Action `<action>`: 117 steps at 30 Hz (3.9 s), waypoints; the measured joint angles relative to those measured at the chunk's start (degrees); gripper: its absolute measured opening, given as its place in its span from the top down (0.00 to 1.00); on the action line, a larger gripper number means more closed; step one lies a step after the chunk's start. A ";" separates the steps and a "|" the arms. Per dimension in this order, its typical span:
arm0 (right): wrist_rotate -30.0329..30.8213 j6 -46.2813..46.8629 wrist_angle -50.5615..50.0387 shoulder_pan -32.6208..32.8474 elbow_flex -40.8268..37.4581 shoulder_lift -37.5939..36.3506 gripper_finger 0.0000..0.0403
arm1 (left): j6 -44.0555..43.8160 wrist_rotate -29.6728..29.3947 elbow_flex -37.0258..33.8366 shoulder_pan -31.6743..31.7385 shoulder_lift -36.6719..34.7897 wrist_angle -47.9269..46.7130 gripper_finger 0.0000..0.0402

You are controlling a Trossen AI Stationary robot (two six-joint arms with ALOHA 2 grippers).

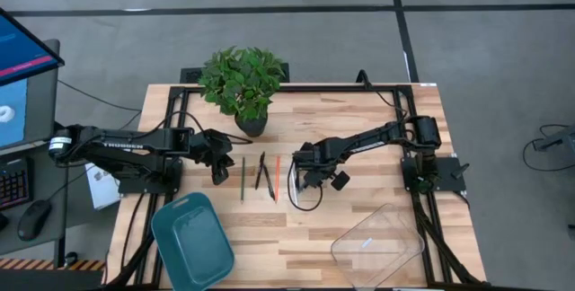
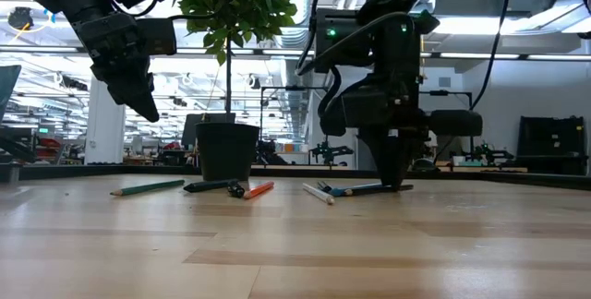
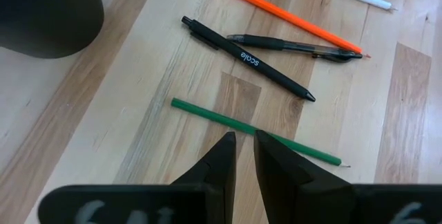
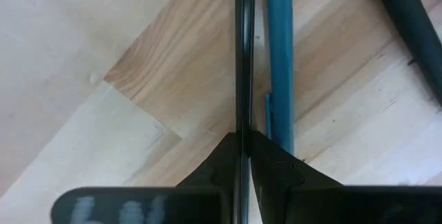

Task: Sort pens & pencils
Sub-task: Put the black pencil into the transparent bin

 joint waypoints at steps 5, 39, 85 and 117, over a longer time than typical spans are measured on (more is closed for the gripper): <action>0.00 1.75 -1.88 0.00 2.18 -0.04 0.86 | 0.00 0.00 -0.01 -0.02 0.00 0.00 0.89; -1.34 8.72 -25.69 2.14 36.19 -0.26 0.86 | -0.59 -0.02 -0.01 0.00 0.00 -1.53 0.89; -8.94 29.61 -20.77 13.88 38.51 -15.65 0.86 | -0.61 -0.12 0.00 -0.01 0.00 -1.44 0.89; -13.97 33.22 36.85 -0.81 3.85 -30.84 0.86 | -1.07 -7.03 -0.01 -0.02 0.00 -0.83 0.89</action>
